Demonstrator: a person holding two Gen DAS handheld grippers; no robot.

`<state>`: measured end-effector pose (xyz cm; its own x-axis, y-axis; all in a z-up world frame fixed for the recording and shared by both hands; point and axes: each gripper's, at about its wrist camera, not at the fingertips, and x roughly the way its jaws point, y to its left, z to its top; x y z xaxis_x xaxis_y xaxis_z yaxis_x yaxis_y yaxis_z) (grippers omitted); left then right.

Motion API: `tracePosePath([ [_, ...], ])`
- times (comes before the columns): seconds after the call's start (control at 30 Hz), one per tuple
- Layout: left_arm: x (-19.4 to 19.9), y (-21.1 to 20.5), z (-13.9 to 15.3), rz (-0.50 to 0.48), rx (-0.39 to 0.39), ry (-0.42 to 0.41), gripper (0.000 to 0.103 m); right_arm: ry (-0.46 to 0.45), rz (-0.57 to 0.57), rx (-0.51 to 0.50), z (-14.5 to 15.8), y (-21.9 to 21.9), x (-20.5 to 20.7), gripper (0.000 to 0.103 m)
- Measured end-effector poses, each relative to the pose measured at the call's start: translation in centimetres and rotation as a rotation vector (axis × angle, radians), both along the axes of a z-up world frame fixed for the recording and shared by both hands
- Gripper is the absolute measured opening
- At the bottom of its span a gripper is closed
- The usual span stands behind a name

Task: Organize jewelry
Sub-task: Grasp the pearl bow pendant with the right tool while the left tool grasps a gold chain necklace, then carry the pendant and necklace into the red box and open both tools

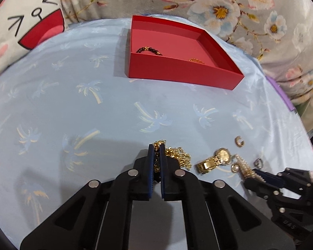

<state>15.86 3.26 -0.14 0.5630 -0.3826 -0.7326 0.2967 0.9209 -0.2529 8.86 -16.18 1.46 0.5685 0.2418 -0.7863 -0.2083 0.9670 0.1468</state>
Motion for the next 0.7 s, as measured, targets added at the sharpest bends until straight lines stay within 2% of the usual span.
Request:
tracePosePath([
  [0.4, -1.7, 1.1, 5.7, -0.012, -0.089, -0.14, 0.004, -0.032, -0.007, 0.014, 0.8, -0.4, -0.2, 0.011],
  [0.7, -2.5, 1.5, 10.2, -0.011, -0.087, -0.244, 0.004, -0.064, -0.018, 0.029, 1.8, -1.0, -0.5, 0.009],
])
